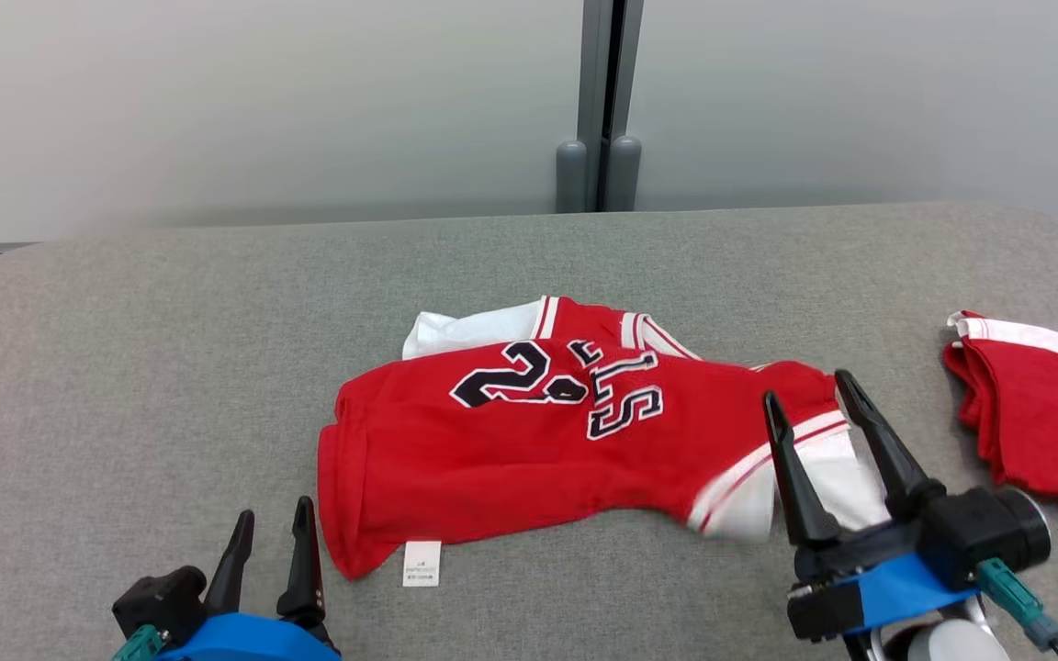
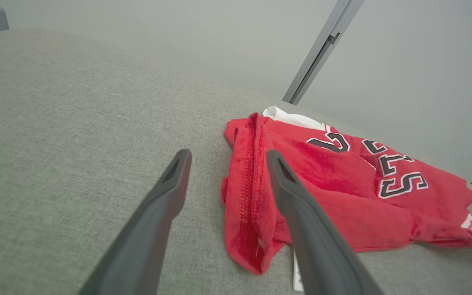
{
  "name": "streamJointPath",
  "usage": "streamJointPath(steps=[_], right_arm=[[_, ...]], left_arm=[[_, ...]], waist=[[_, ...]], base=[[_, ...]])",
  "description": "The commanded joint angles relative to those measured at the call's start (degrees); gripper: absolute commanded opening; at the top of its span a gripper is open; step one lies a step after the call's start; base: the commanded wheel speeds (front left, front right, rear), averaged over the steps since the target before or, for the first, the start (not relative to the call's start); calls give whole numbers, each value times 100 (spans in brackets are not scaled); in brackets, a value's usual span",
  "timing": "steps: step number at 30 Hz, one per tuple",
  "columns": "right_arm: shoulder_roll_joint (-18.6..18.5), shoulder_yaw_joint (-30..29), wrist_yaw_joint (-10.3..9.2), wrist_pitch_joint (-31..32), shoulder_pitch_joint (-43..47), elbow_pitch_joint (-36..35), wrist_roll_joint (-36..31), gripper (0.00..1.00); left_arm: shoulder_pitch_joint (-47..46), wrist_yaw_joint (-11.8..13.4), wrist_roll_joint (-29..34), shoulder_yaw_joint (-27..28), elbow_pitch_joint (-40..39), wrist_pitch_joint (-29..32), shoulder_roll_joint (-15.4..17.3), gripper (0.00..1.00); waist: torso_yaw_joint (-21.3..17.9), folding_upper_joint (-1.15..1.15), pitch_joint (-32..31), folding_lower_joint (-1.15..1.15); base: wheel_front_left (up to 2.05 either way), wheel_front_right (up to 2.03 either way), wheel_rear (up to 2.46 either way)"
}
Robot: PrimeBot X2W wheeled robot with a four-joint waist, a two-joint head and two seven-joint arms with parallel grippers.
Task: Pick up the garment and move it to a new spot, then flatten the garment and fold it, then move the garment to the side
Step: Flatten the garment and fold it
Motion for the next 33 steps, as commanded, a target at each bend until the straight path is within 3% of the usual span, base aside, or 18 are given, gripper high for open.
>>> streamJointPath(steps=[1,11,21,33], right_arm=[[-27,-33,1,-16,168,31,41,100],[-24,-613,2,-17,357,537,521,100],[-25,-568,2,-18,443,1322,588,100],[-25,-527,2,-18,380,1569,602,100]], left_arm=[[71,6,24,4,24,-14,11,100],[205,6,586,392,-78,-14,-11,100],[418,6,1084,379,7,-14,-122,100],[484,6,1113,263,-39,-14,-192,100]], waist=[[-16,0,-15,1],[-42,0,-188,1],[-25,0,-402,1],[-48,0,-398,1]], base=[[0,0,0],[0,0,0],[0,0,0],[0,0,0]])
